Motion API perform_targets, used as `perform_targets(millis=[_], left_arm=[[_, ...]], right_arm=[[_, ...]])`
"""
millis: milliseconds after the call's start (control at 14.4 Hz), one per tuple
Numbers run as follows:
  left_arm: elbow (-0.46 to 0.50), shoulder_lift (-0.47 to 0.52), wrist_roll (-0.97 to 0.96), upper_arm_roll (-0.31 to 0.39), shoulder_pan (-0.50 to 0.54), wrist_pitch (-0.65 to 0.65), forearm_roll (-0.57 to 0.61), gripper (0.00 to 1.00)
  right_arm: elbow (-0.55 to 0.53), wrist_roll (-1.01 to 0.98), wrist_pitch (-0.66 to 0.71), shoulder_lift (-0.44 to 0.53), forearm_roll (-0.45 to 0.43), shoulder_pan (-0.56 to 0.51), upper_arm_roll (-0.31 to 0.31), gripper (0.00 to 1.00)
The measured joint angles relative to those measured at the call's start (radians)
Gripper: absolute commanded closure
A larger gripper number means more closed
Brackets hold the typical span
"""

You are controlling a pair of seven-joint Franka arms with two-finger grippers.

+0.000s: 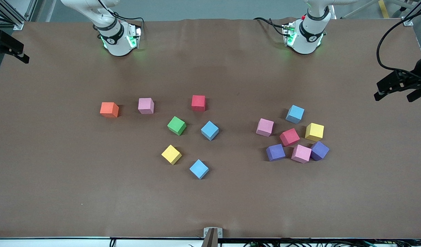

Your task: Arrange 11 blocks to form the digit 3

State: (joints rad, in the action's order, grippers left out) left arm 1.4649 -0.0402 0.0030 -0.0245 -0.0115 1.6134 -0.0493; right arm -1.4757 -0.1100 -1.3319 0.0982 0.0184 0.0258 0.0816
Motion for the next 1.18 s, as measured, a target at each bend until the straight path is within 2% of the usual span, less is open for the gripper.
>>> perform_targets(millis=[556,833,972,1181], left_arm=[[0.003,0.0,-0.001,-0.01,0.003,-0.04,-0.001,0.0],[0.008,-0.001,-0.027,-0.061,0.0,-0.086,-0.026,0.0],[0.035,-0.003,-0.066,-0.092,-0.001,-0.108,-0.026,0.0],[0.128,-0.006,-0.081,-0.143,-0.002,-0.107,-0.027,0.0]], right_arm=[[0.0,0.0,-0.009,0.0,-0.045,0.007,-0.002,0.0],[0.0,0.003,-0.01,0.0,-0.038,0.009,0.0,0.0],[0.0,0.028,-0.01,0.0,-0.022,0.009,0.0,0.0],[0.0,0.046,-0.01,0.0,-0.012,0.009,0.001,0.0]])
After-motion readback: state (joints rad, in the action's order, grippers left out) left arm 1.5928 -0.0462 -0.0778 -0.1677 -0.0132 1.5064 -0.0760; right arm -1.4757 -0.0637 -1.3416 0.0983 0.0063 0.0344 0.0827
